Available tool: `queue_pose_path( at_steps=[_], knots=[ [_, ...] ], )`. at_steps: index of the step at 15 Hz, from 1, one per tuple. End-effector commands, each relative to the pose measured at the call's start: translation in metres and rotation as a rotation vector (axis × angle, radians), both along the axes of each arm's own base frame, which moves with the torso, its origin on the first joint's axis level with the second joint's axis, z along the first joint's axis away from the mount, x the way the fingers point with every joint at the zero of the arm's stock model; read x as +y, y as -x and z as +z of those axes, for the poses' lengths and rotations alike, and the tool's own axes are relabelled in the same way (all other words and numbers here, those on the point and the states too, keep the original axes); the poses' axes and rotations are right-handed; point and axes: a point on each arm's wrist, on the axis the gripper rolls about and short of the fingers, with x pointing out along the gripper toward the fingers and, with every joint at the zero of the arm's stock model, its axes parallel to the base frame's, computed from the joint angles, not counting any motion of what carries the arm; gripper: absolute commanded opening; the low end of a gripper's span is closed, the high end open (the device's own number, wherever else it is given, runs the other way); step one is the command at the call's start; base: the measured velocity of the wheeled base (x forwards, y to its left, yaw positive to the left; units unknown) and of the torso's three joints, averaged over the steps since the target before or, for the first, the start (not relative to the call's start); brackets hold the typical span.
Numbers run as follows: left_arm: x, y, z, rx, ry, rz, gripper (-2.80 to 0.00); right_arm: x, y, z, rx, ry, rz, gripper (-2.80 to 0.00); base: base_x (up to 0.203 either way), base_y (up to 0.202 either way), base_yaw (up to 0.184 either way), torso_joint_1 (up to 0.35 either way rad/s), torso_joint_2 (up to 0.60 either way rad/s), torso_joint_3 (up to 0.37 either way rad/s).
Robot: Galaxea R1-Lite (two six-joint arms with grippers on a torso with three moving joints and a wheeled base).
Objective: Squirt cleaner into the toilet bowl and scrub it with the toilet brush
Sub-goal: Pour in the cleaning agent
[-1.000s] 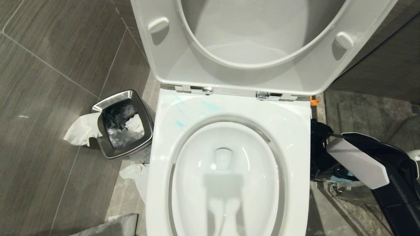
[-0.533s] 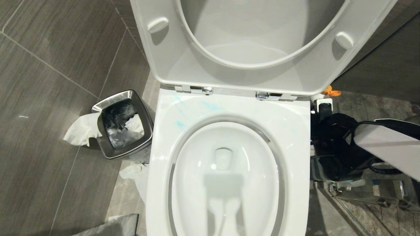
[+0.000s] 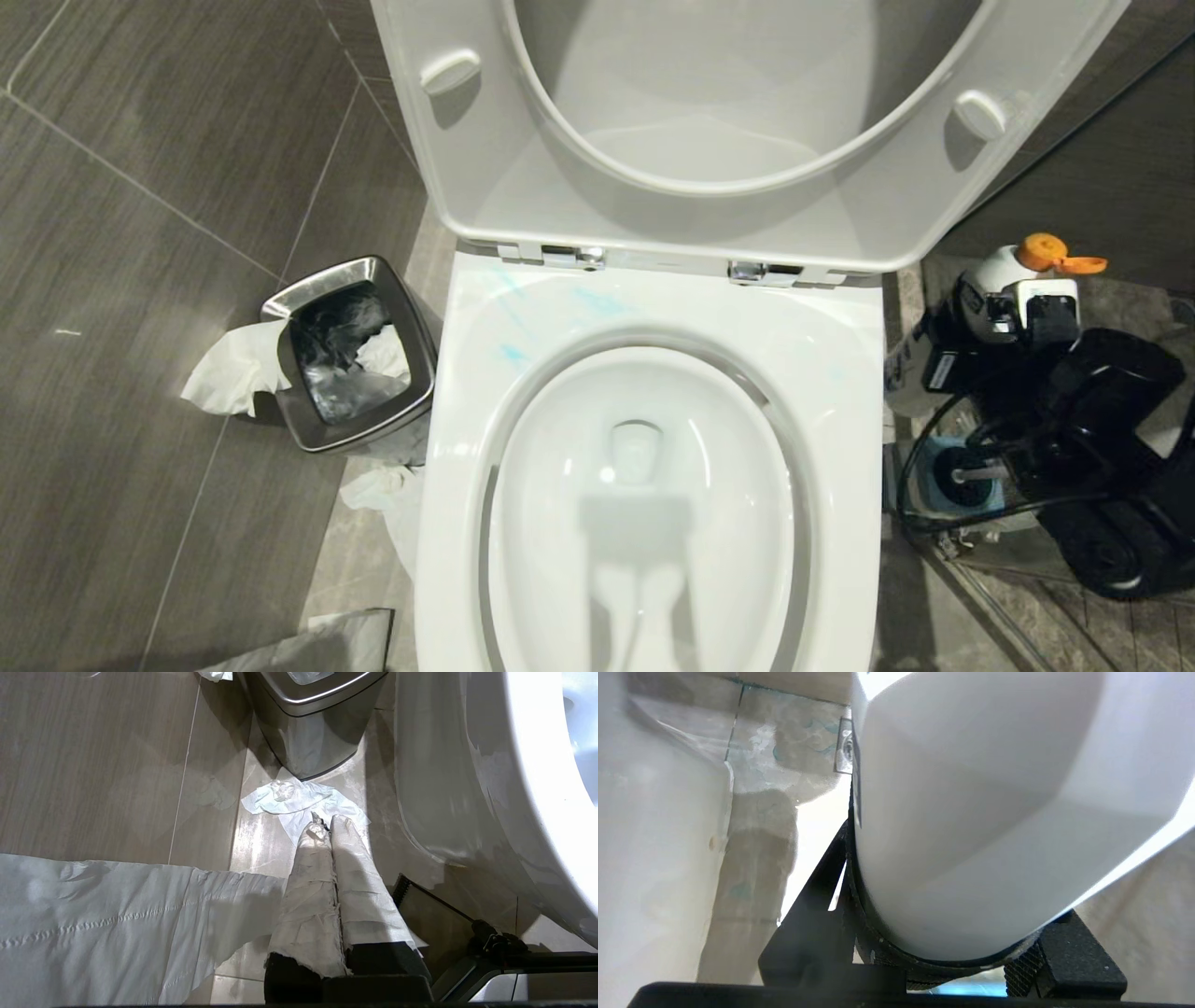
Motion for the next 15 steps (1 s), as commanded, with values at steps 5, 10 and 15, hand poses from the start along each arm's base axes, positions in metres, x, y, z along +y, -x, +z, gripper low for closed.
queue_pose_path(
  at_steps=[5, 10, 15],
  knots=[
    [0.0, 0.0, 0.0, 0.001, 0.0, 0.0, -2.8, -0.01, 0.099, 0.035, -0.072, -0.019, -0.031, -2.8, 0.0, 0.0, 0.0, 0.0, 0.0, 0.0],
    [0.0, 0.0, 0.0, 0.001, 0.0, 0.0, -2.8, -0.013, 0.155, 0.046, -0.129, -0.013, 0.005, -2.8, 0.0, 0.0, 0.0, 0.0, 0.0, 0.0],
    [0.0, 0.0, 0.0, 0.001, 0.0, 0.0, -2.8, -0.016, 0.199, 0.067, -0.035, 0.009, 0.07, -2.8, 0.0, 0.0, 0.0, 0.0, 0.0, 0.0]
  ],
)
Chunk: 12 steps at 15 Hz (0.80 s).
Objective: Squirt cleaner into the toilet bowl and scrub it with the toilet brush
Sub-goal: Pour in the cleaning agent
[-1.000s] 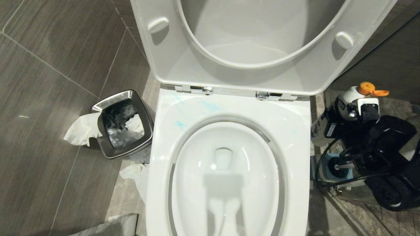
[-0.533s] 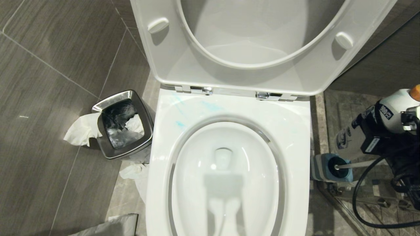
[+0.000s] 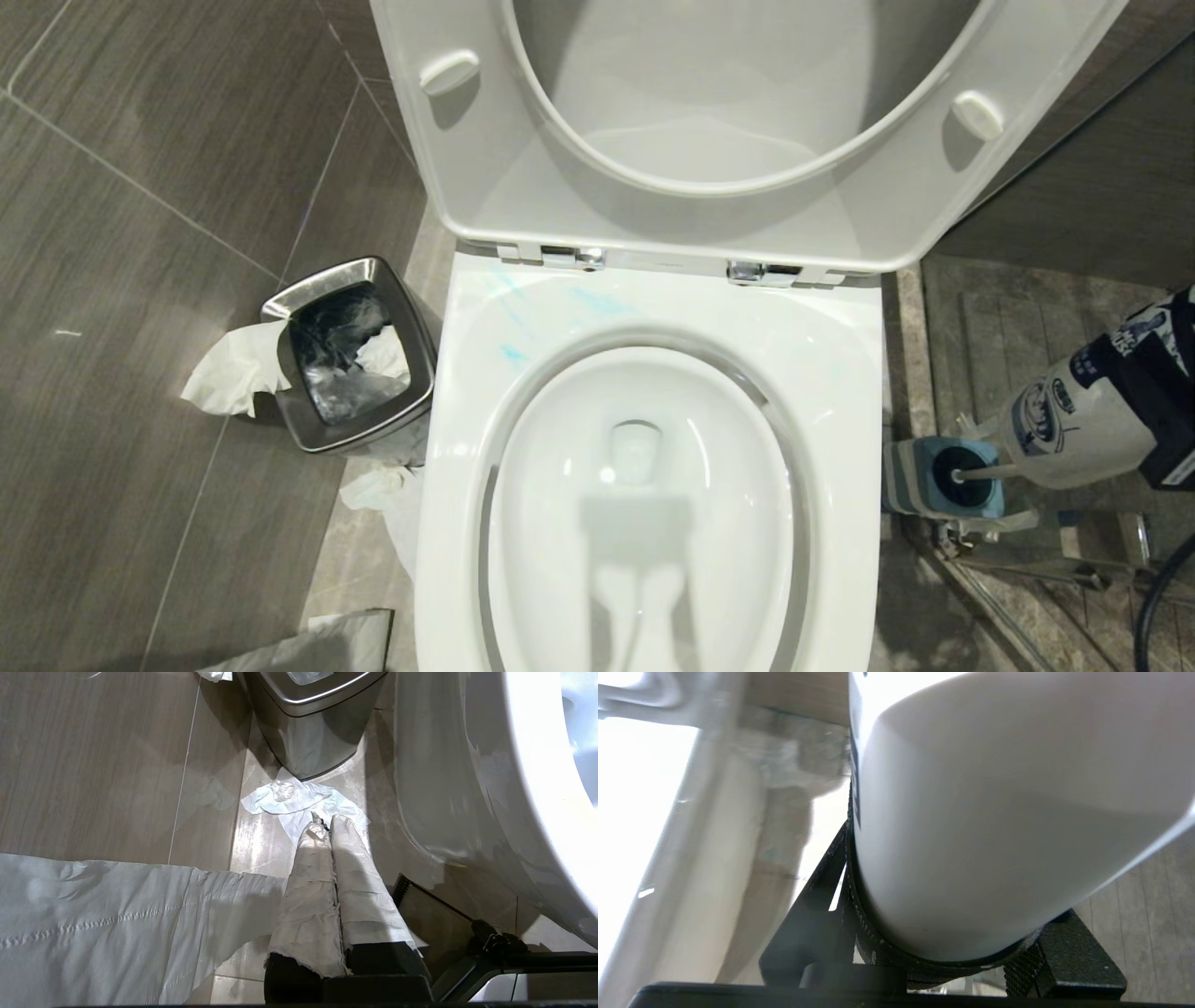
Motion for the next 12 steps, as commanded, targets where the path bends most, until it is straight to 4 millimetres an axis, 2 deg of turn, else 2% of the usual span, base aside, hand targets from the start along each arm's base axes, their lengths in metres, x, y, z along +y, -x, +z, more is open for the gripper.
queue_pose_path(
  at_steps=[1, 5, 9, 12],
  knots=[
    [0.0, 0.0, 0.0, 0.001, 0.0, 0.0, -2.8, -0.003, 0.034, 0.022, 0.013, 0.005, 0.018, -2.8, 0.0, 0.0, 0.0, 0.0, 0.0, 0.0],
    [0.0, 0.0, 0.0, 0.0, 0.002, -0.001, -2.8, -0.004, 0.057, 0.045, -0.001, 0.016, 0.052, -2.8, 0.0, 0.0, 0.0, 0.0, 0.0, 0.0],
    [0.0, 0.0, 0.0, 0.001, 0.0, 0.0, -2.8, -0.006, 0.073, 0.045, 0.017, 0.017, 0.056, -2.8, 0.0, 0.0, 0.0, 0.0, 0.0, 0.0],
    [0.0, 0.0, 0.0, 0.001, -0.001, 0.0, -2.8, -0.006, 0.077, 0.046, 0.011, 0.016, 0.061, -2.8, 0.0, 0.0, 0.0, 0.0, 0.0, 0.0]
  ],
)
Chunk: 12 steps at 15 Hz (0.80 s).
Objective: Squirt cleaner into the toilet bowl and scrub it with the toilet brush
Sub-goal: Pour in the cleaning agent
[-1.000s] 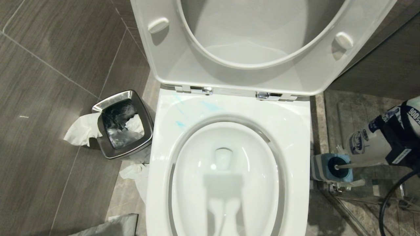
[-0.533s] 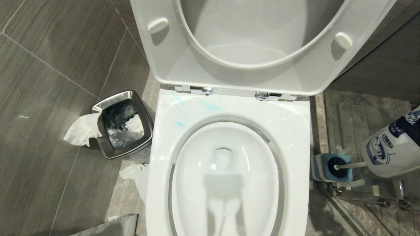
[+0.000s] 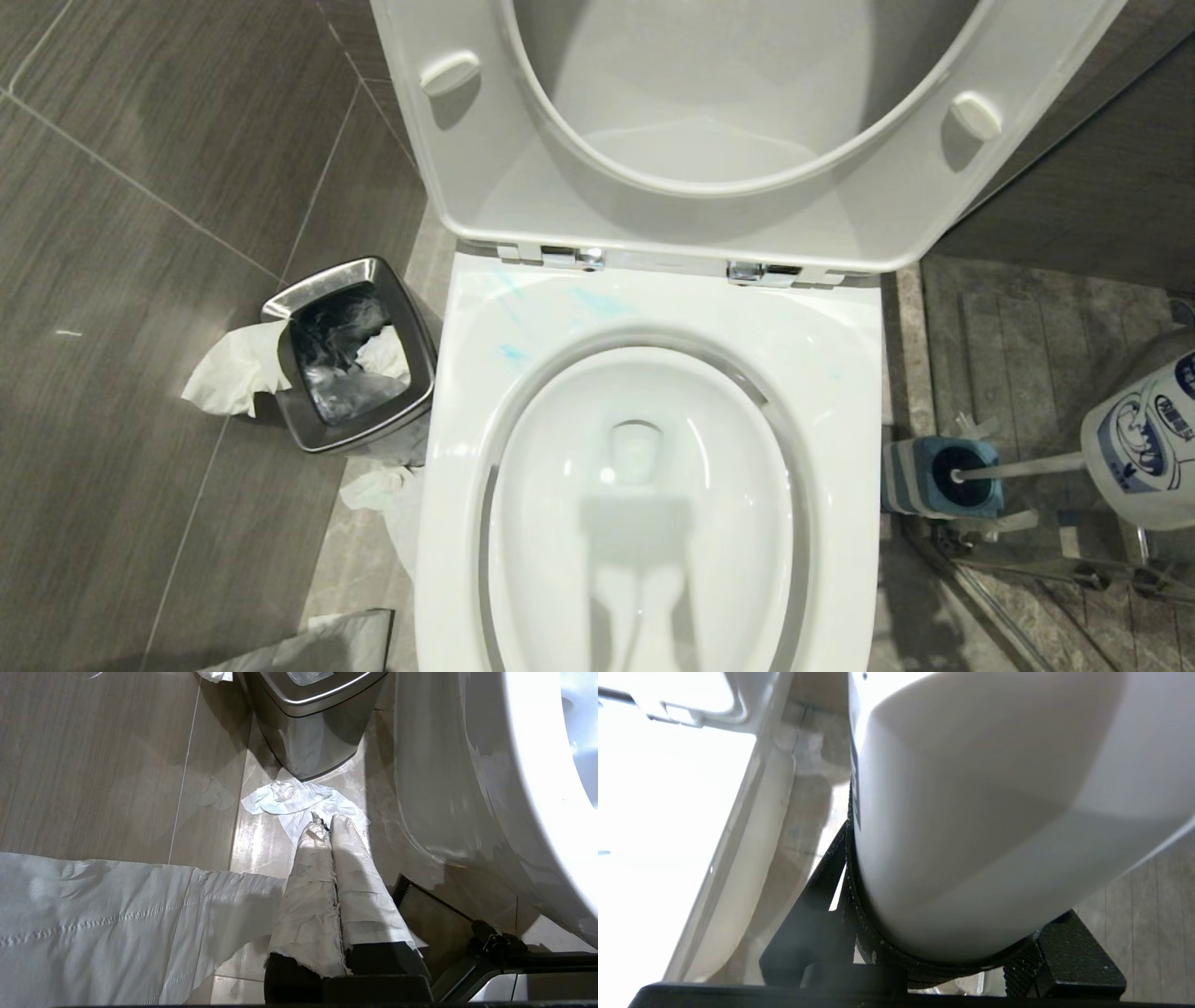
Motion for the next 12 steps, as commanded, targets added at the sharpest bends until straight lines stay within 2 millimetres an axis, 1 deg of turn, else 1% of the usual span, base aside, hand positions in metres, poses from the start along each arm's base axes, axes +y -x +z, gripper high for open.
queue_pose_path(
  at_steps=[1, 4, 10, 12],
  knots=[
    [0.0, -0.0001, -0.0001, 0.002, -0.003, 0.0, -2.8, -0.0002, 0.0068, 0.0034, -0.035, 0.001, 0.019, -2.8, 0.0, 0.0, 0.0, 0.0, 0.0, 0.0],
    [0.0, -0.0001, -0.0001, 0.002, -0.003, 0.0, -2.8, 0.0, 0.0096, 0.0082, -0.059, 0.006, 0.04, -2.8, 0.0, 0.0, 0.0, 0.0, 0.0, 0.0],
    [0.0, -0.0001, -0.0001, 0.002, -0.003, 0.0, -2.8, 0.0003, 0.0077, 0.0088, -0.054, 0.014, 0.046, -2.8, 0.0, 0.0, 0.0, 0.0, 0.0, 0.0],
    [0.0, -0.0001, -0.0001, 0.002, -0.003, 0.0, -2.8, 0.0005, 0.0061, 0.0111, -0.055, 0.013, 0.047, -2.8, 0.0, 0.0, 0.0, 0.002, 0.0, 0.087]
  ],
)
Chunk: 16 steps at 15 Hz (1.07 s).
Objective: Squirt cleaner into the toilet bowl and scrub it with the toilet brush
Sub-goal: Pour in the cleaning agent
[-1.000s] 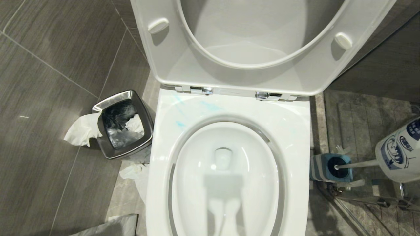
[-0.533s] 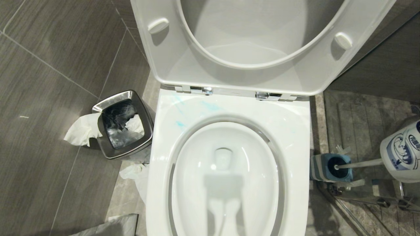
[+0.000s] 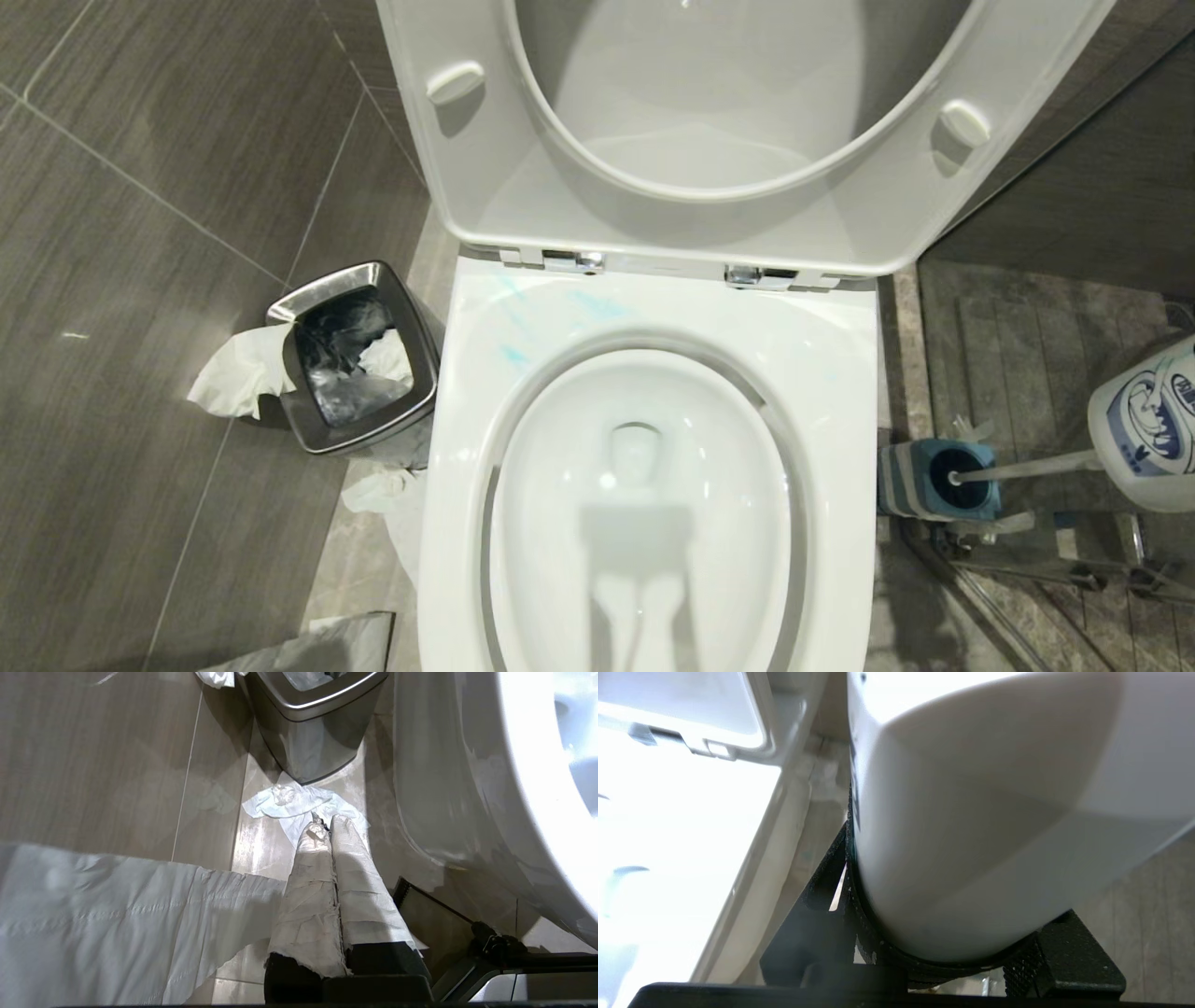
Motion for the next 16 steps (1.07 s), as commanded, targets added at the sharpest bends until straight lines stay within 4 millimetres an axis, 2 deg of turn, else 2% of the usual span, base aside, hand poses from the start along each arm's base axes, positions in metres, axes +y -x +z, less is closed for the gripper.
queue_pose_path(
  at_steps=[1, 16],
  knots=[
    [0.0, -0.0001, 0.0, 0.001, 0.0, -0.001, -2.8, 0.0002, -0.0024, 0.002, 0.0, 0.001, -0.001, -2.8, 0.0, 0.0, 0.0, 0.004, 0.0, 0.15],
    [0.0, -0.0001, 0.0, 0.001, 0.0, 0.001, -2.8, 0.0004, -0.0045, 0.0049, -0.001, 0.0, -0.004, -2.8, 0.0, 0.0, 0.0, 0.001, 0.0, 0.199]
  ],
)
